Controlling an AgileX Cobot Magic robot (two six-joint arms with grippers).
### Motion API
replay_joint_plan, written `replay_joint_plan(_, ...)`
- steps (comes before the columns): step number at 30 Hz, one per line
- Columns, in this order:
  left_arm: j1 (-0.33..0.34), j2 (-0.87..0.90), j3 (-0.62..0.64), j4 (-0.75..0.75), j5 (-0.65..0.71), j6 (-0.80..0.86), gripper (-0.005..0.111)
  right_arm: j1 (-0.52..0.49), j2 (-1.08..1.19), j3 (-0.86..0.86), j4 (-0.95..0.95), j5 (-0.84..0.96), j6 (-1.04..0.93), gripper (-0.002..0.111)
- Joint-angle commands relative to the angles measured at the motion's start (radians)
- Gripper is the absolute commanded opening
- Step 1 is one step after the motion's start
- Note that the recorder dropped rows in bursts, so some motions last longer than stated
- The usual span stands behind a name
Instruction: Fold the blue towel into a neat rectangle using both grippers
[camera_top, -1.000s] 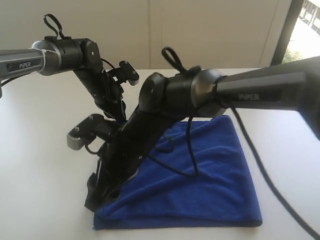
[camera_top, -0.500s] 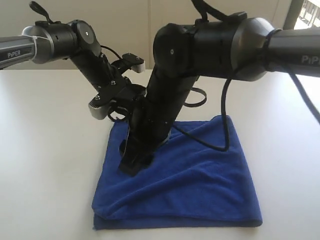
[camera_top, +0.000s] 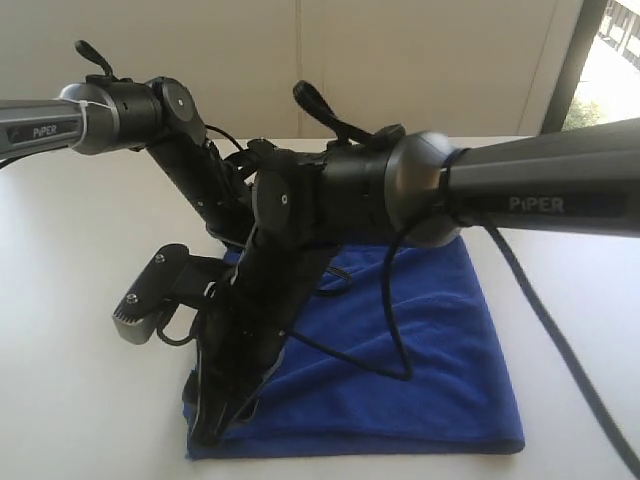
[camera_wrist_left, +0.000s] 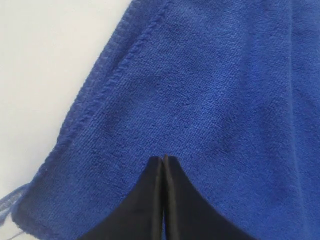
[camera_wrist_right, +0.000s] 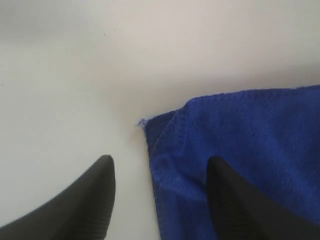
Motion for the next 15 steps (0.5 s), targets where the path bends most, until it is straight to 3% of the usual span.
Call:
replay_joint_plan(1,0.001,0.017,0.005,-0.002,-0.017,0.004,0.0,0.009,0.015,0.003,0.01,-0.082,-0.014,0.052)
replay_joint_plan(15,0.001,0.052,0.005,0.041,-0.038,0.004,0.0,0.018,0.079,0.003,0.014,-0.071,-0.014,0.052)
